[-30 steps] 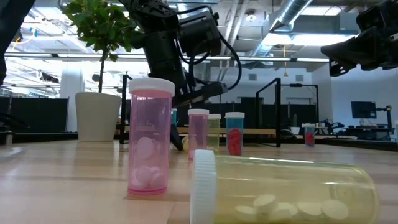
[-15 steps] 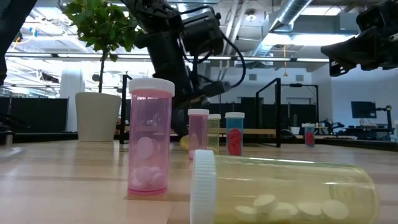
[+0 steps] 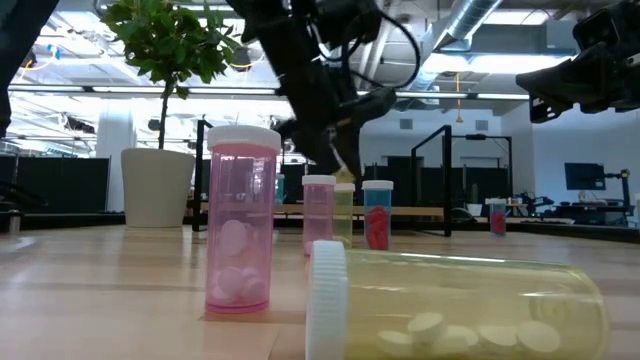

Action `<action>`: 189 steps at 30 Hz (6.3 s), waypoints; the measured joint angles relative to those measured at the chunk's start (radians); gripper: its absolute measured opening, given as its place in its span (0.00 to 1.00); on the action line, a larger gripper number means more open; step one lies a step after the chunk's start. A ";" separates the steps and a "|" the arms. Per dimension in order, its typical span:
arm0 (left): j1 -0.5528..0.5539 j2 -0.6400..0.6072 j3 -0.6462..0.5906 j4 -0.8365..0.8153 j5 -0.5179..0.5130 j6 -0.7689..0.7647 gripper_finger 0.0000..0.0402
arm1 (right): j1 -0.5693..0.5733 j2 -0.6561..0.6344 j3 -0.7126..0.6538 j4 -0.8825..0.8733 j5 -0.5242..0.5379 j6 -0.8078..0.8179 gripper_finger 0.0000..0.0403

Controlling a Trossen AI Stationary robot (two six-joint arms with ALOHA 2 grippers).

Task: Pick and place medicine bottles onto shelf by color
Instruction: Put the yellow pill bottle on the shelf

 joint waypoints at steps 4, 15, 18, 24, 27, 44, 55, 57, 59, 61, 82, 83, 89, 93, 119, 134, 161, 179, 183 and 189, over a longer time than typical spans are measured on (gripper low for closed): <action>0.000 -0.001 0.021 0.079 -0.153 0.087 0.22 | 0.000 0.000 0.000 0.000 0.000 0.000 0.06; 0.009 -0.002 0.021 0.315 -0.392 0.289 0.22 | 0.000 0.000 0.000 0.000 0.000 0.000 0.06; 0.026 0.001 0.021 0.366 -0.392 0.337 0.22 | 0.000 0.000 0.000 0.000 0.000 0.000 0.06; 0.056 0.002 0.022 0.468 -0.369 0.440 0.22 | 0.000 0.000 0.000 0.001 0.000 0.000 0.06; 0.068 0.004 0.022 0.523 -0.354 0.495 0.22 | 0.000 0.000 0.000 0.001 0.000 0.000 0.06; 0.164 0.007 -0.289 1.218 0.031 0.679 0.22 | 0.000 0.000 0.000 0.001 0.000 0.000 0.06; 0.195 0.006 -0.502 1.575 0.175 0.842 0.22 | 0.000 0.000 0.000 0.001 0.000 0.000 0.06; 0.194 0.006 -0.515 1.574 0.175 0.861 0.22 | 0.000 0.000 0.000 0.001 0.000 0.000 0.06; 0.195 0.006 -0.520 1.568 0.175 0.869 0.22 | 0.000 0.000 0.000 0.001 -0.001 0.000 0.06; 0.195 0.006 -0.520 1.562 0.164 0.881 0.22 | 0.000 0.000 0.000 0.001 0.000 0.000 0.06; 0.191 0.240 -0.517 1.935 0.119 0.862 0.22 | 0.000 0.000 0.000 0.001 -0.001 0.000 0.06; 0.191 0.254 -0.516 1.955 0.119 0.861 0.22 | 0.000 0.000 0.000 0.001 0.000 0.000 0.06; 0.188 0.275 -0.516 1.955 0.082 0.860 0.22 | 0.000 0.000 0.000 0.001 -0.001 0.000 0.06; 0.187 0.275 -0.515 1.922 0.041 0.857 0.22 | 0.000 0.000 0.000 0.001 -0.001 0.000 0.06; 0.185 0.276 -0.514 1.761 -0.077 0.782 0.22 | 0.000 0.000 0.000 0.001 0.000 0.000 0.06; 0.185 0.275 -0.514 1.754 -0.080 0.805 0.23 | 0.000 0.000 0.000 0.001 -0.001 0.000 0.06; 0.125 0.275 -0.514 1.740 -0.315 0.804 0.23 | 0.000 0.000 0.000 0.001 -0.001 0.000 0.06; 0.124 0.274 -0.514 1.718 -0.338 0.769 0.23 | 0.000 0.000 0.000 0.001 -0.001 0.000 0.06; 0.124 0.274 -0.514 1.716 -0.343 0.768 0.23 | 0.000 0.000 0.000 0.001 -0.001 0.000 0.06; 0.124 0.274 -0.514 1.714 -0.350 0.767 0.23 | 0.000 0.000 0.000 0.001 -0.001 0.000 0.06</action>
